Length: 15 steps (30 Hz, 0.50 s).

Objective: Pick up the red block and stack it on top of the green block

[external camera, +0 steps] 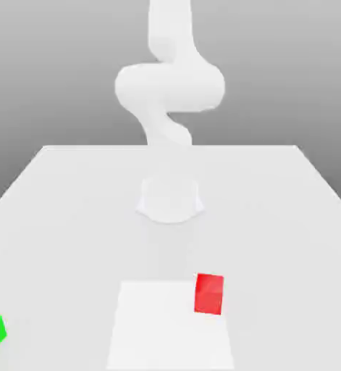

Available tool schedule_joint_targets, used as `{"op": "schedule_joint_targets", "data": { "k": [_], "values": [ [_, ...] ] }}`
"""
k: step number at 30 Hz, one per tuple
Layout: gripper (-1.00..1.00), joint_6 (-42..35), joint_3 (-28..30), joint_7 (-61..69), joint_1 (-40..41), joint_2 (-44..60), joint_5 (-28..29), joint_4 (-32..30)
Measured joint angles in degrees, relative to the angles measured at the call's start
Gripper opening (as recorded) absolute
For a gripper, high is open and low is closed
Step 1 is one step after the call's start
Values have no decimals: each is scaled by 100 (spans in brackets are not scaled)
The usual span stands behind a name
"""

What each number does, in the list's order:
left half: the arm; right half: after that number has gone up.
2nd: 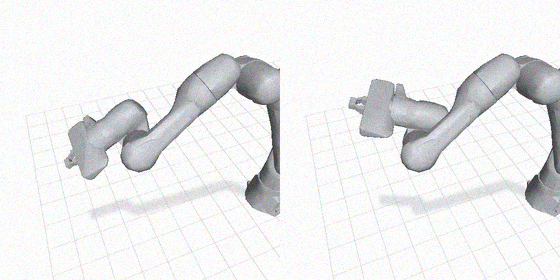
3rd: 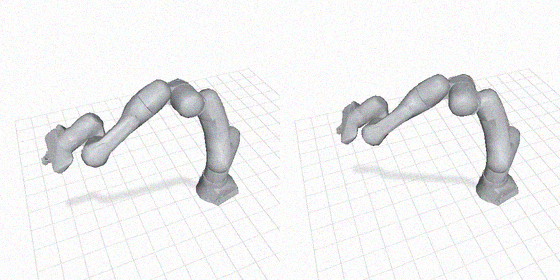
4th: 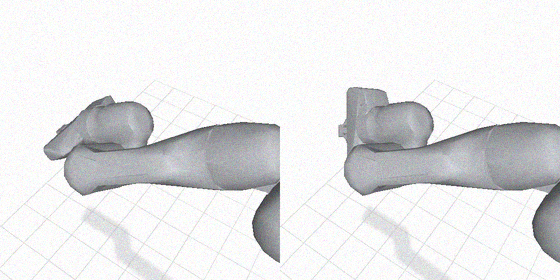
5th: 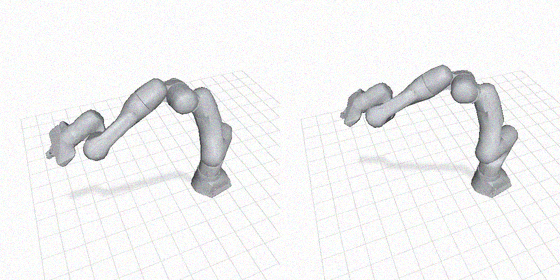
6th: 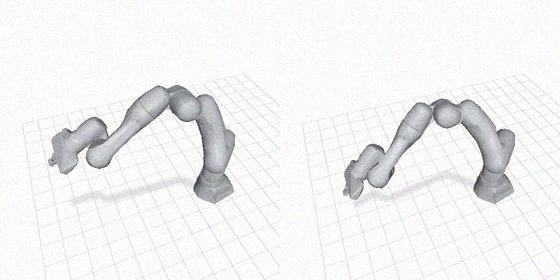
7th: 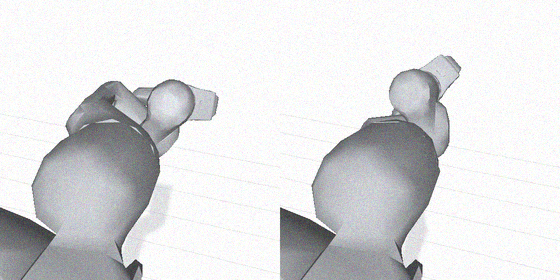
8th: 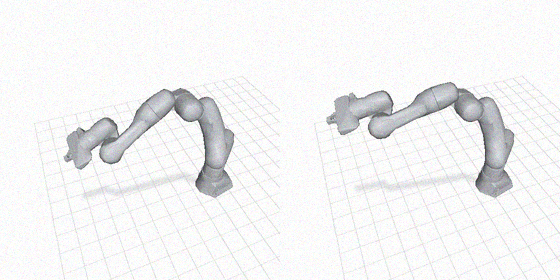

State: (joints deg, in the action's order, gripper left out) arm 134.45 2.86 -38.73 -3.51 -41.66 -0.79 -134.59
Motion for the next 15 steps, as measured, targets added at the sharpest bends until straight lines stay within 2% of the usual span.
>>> {"op": "schedule_joint_targets", "data": {
  "k": [7, 15],
  "values": [
    [0, 755, 679, 2027, -950, 1221, -233, -797],
    [0, 1598, 1100, 4230, -1790, 2593, -420, -1685]
  ]
}}
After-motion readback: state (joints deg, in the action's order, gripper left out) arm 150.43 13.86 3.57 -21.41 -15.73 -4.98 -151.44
